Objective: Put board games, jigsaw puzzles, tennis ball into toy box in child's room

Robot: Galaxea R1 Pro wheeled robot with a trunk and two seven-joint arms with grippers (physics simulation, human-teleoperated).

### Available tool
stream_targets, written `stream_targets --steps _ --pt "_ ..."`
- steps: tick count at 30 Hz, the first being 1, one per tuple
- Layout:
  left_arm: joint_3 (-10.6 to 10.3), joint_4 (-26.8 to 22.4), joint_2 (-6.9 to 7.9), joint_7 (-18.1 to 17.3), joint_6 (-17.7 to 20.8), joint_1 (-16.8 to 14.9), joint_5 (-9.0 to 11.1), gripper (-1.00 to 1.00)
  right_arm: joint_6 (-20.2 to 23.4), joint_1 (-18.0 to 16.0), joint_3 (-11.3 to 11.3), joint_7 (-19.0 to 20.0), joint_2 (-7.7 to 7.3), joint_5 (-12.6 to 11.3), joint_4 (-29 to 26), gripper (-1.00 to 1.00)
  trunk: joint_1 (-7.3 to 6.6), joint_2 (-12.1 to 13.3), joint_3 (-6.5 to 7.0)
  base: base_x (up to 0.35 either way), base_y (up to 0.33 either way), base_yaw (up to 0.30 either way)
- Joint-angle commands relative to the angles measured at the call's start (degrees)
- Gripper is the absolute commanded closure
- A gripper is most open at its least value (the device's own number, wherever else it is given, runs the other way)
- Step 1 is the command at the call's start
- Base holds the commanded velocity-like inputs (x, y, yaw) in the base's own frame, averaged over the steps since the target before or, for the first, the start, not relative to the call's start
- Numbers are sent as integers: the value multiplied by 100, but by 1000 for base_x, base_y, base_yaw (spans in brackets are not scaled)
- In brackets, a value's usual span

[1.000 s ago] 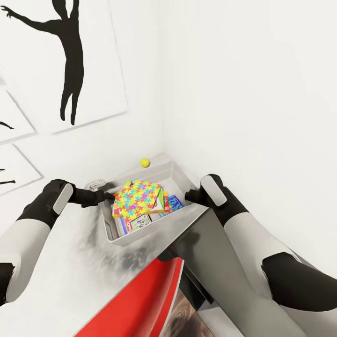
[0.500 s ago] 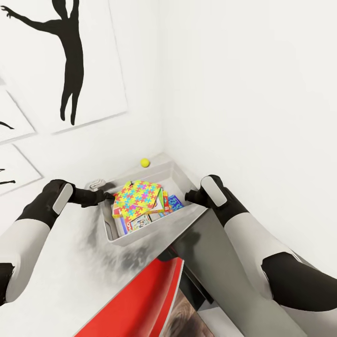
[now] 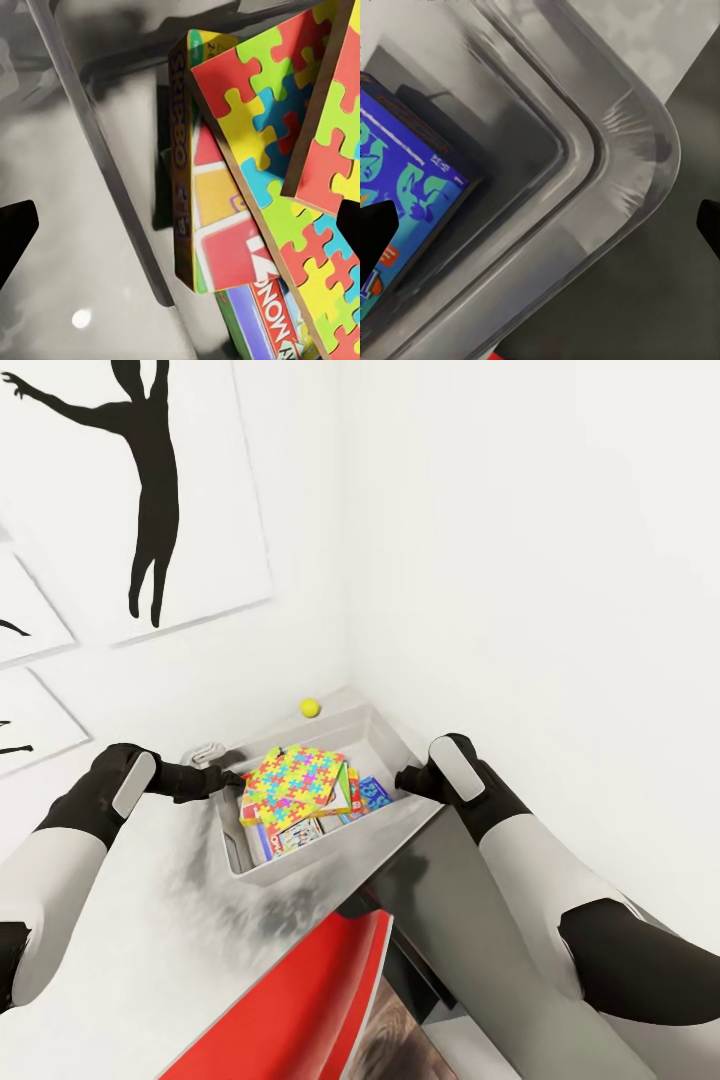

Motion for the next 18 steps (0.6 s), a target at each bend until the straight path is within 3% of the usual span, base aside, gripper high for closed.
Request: stream_targets --steps 1,18 --pt "-17 -2 6 -60 6 -5 -55 -100 4 -6 18 -60 -3 -58 -6 -100 3 -11 -10 0 0 0" --pt "-26 -2 6 -61 9 -5 -63 -100 4 -8 23 -60 -3 -58 -38 -100 3 -11 -10 0 0 0"
